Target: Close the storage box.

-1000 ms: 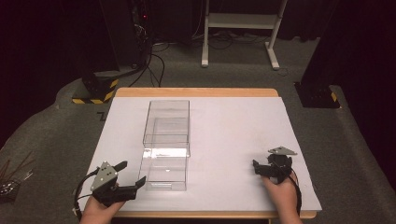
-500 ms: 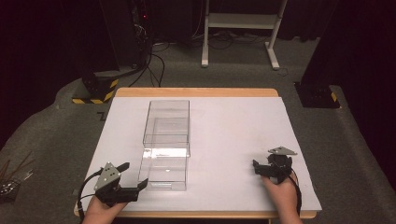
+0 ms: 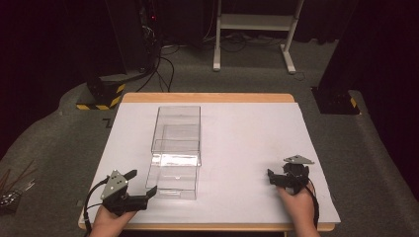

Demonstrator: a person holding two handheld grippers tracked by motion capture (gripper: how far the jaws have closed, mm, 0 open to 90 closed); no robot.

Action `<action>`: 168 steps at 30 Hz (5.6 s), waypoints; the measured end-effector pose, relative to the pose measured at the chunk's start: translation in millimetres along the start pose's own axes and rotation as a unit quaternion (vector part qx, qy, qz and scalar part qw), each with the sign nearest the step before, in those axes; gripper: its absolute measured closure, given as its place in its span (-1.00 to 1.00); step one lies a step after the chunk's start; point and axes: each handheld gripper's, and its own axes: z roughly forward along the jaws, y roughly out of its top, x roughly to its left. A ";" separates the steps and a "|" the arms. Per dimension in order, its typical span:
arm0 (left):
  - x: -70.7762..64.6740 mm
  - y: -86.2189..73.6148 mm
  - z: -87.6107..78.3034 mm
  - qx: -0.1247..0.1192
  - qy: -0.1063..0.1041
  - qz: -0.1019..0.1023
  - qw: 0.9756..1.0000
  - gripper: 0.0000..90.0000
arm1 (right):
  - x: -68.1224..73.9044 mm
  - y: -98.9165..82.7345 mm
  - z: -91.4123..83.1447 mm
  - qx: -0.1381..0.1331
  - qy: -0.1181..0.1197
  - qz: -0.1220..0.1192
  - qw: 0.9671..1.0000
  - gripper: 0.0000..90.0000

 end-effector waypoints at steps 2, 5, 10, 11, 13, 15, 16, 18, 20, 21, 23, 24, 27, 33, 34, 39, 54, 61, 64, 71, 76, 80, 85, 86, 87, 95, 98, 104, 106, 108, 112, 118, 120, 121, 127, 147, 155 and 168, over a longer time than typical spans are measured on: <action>0.3 -1.6 -0.8 0.010 -0.003 0.003 1.000 -0.79 | 0.0 0.0 0.0 0.000 0.000 0.000 1.000 -0.81; -0.7 -3.4 -1.5 0.016 -0.006 0.005 1.000 -0.78 | 0.0 0.0 0.0 0.000 0.000 0.000 1.000 -0.81; -2.5 -7.2 2.5 0.026 -0.007 0.013 1.000 -0.78 | 0.0 -0.1 -0.1 0.000 0.000 0.000 1.000 -0.81; -2.8 -7.7 3.7 0.029 -0.004 0.014 0.999 -0.77 | 0.0 -0.1 -0.1 0.000 0.000 0.000 1.000 -0.81; -4.5 -8.6 6.3 0.033 -0.004 0.016 0.999 -0.77 | -0.1 -0.1 -0.1 0.000 0.000 0.000 1.000 -0.81; -5.1 -8.6 8.0 0.033 -0.003 0.018 0.999 -0.77 | -0.1 -0.1 -0.1 0.000 0.000 0.000 1.000 -0.81; -5.4 -8.6 8.9 0.033 -0.004 0.015 0.999 -0.78 | -0.1 0.0 0.0 0.000 0.000 0.000 1.000 -0.81; -6.1 -8.8 10.4 0.033 -0.004 0.014 0.999 -0.78 | -0.1 0.0 0.0 0.000 0.000 0.000 1.000 -0.81; -7.7 -9.1 12.8 0.036 -0.003 0.019 0.999 -0.78 | -0.1 0.0 0.0 0.000 0.000 0.000 1.000 -0.81; -8.1 -9.2 13.4 0.036 -0.002 0.021 0.999 -0.78 | -0.1 0.0 0.0 0.000 0.000 0.000 1.000 -0.81; -8.4 -9.3 14.6 0.036 -0.001 0.020 0.999 -0.78 | -0.1 0.0 0.0 0.000 0.000 0.000 1.000 -0.81; -8.6 -9.4 15.1 0.035 -0.001 0.018 0.999 -0.78 | -0.1 0.0 0.0 0.000 0.000 0.000 1.000 -0.81; -8.2 -9.2 16.7 0.032 0.006 0.016 0.999 -0.78 | -0.1 0.0 0.0 0.000 0.000 0.000 1.000 -0.81; -4.5 -9.4 20.9 0.030 0.008 0.003 1.000 -0.76 | -0.1 0.0 0.0 0.000 0.000 0.000 1.000 -0.81; -4.1 -8.8 22.0 0.029 0.009 0.004 1.000 -0.76 | -0.1 0.0 0.0 0.000 0.000 0.000 1.000 -0.81; -3.8 -7.1 23.9 0.025 0.014 0.002 1.000 -0.75 | -0.1 0.0 0.0 0.000 0.001 0.000 1.000 -0.81; -0.8 -4.8 31.0 0.014 0.027 0.002 1.000 -0.75 | -0.1 0.0 0.0 0.000 0.001 0.000 1.000 -0.81; 0.8 -3.4 35.3 0.015 0.034 0.002 0.999 -0.74 | -0.2 0.0 0.0 0.000 0.001 0.000 1.000 -0.81; 1.3 -3.7 35.9 0.016 0.035 0.002 0.999 -0.74 | -0.2 0.0 0.0 0.000 0.001 0.000 1.000 -0.81; 4.4 -2.7 39.0 0.018 0.046 -0.007 0.999 -0.71 | -0.1 0.0 0.0 0.000 0.001 0.000 1.000 -0.81; 7.7 -0.9 42.4 0.023 0.047 -0.010 0.999 -0.71 | -0.2 0.0 0.1 0.000 0.001 0.000 1.000 -0.81; 10.2 0.4 44.9 0.025 0.050 -0.008 0.998 -0.71 | -0.1 -0.1 0.0 0.000 0.001 0.000 1.000 -0.81; 11.5 3.5 49.5 0.025 0.056 -0.015 0.998 -0.71 | -0.1 -0.1 0.0 0.000 0.001 0.000 1.000 -0.80; 12.0 4.2 50.9 0.025 0.057 -0.017 0.998 -0.71 | -0.2 -0.1 0.0 0.000 0.001 0.000 1.000 -0.80; 12.7 4.6 51.9 0.025 0.057 -0.018 0.998 -0.71 | -0.2 -0.1 0.0 0.000 0.001 0.000 1.000 -0.80; 15.2 8.1 58.0 0.028 0.060 -0.019 0.998 -0.71 | -0.2 -0.1 0.1 -0.001 0.001 0.001 1.000 -0.80; 16.8 10.2 60.5 0.030 0.063 -0.018 0.997 -0.71 | -0.2 -0.1 0.1 -0.001 0.001 0.000 1.000 -0.80; 19.5 11.8 65.3 0.027 0.068 -0.027 0.997 -0.71 | -0.2 -0.1 0.0 0.000 0.001 0.000 1.000 -0.81; 20.1 12.2 66.9 0.026 0.068 -0.029 0.997 -0.71 | -0.2 -0.1 0.2 -0.001 0.001 0.000 1.000 -0.80; 20.5 12.8 69.2 0.027 0.069 -0.029 0.997 -0.71 | -0.2 -0.1 0.0 0.000 0.001 0.000 1.000 -0.80; 21.2 13.9 72.2 0.028 0.071 -0.028 0.997 -0.71 | -0.2 -0.1 0.0 0.000 0.001 0.000 1.000 -0.80; 25.0 17.2 78.0 0.028 0.077 -0.032 0.996 -0.71 | -0.3 -0.1 0.2 -0.001 0.002 0.001 1.000 -0.80; 26.8 18.6 80.6 0.028 0.079 -0.035 0.996 -0.71 | -0.3 -0.1 0.2 -0.001 0.002 0.001 1.000 -0.80; 26.8 18.6 80.6 0.028 0.079 -0.035 0.996 -0.71 | -0.3 -0.1 0.2 -0.001 0.002 0.001 1.000 -0.80; 30.6 21.5 86.4 0.028 0.086 -0.040 0.995 -0.71 | -0.3 -0.1 0.2 -0.001 0.002 0.001 1.000 -0.80; 36.3 24.9 104.2 0.026 0.107 -0.049 0.993 -0.67 | -0.3 0.1 0.2 0.000 0.003 0.002 1.000 -0.80; 41.9 22.9 111.4 0.033 0.112 -0.060 0.991 -0.67 | -0.3 0.1 0.2 0.000 0.003 0.003 1.000 -0.81; 39.8 22.7 112.5 0.035 0.110 -0.063 0.991 -0.64 | -0.3 0.1 0.1 0.001 0.003 0.002 1.000 -0.81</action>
